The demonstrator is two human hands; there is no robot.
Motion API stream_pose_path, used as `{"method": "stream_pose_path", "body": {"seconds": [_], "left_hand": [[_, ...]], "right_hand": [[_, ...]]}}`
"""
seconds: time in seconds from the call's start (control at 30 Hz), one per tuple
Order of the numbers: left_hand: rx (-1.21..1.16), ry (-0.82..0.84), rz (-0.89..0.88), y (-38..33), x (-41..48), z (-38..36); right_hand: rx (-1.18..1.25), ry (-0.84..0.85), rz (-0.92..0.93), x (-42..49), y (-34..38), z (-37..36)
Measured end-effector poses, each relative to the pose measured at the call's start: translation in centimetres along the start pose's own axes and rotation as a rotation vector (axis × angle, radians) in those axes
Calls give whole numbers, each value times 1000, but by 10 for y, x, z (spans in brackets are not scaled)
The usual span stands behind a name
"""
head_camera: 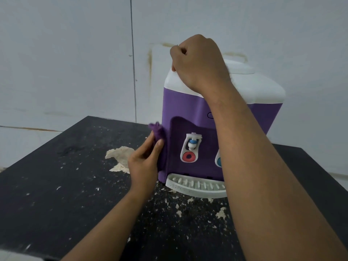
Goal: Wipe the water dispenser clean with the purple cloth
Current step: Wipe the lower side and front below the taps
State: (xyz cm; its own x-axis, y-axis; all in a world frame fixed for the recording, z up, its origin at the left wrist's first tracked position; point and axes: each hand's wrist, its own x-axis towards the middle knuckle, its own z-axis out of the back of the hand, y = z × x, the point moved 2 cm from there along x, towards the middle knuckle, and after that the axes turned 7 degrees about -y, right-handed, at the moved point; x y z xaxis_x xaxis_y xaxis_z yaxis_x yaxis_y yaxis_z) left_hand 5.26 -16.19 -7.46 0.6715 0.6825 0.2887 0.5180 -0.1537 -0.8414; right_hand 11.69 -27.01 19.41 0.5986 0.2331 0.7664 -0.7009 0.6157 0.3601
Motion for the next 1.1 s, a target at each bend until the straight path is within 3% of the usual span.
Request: {"method": "stream_pose_path", "body": {"seconds": [0.13,0.43,0.67,0.73,0.87,0.93,1.1], "left_hand": [[-13,-81,149,14,-4,9],[-75,-82,-152,-27,18,-26],[-122,-192,97,-19,20,-17],[-81,-135,40,-28,27,-19],[93,0,-310,-41,28,-22],[180,38,-387,-33,25,-17],[126,-10,-161,-3,5,3]], "right_hand": [[-8,1,7,0,1,1],[14,9,2,0,-1,-2],[30,20,12,1,-1,-4],[29,17,12,0,-1,-4],[35,17,12,-1,0,-3],[43,19,14,-2,0,-3],[30,15,11,-2,1,-2]]}}
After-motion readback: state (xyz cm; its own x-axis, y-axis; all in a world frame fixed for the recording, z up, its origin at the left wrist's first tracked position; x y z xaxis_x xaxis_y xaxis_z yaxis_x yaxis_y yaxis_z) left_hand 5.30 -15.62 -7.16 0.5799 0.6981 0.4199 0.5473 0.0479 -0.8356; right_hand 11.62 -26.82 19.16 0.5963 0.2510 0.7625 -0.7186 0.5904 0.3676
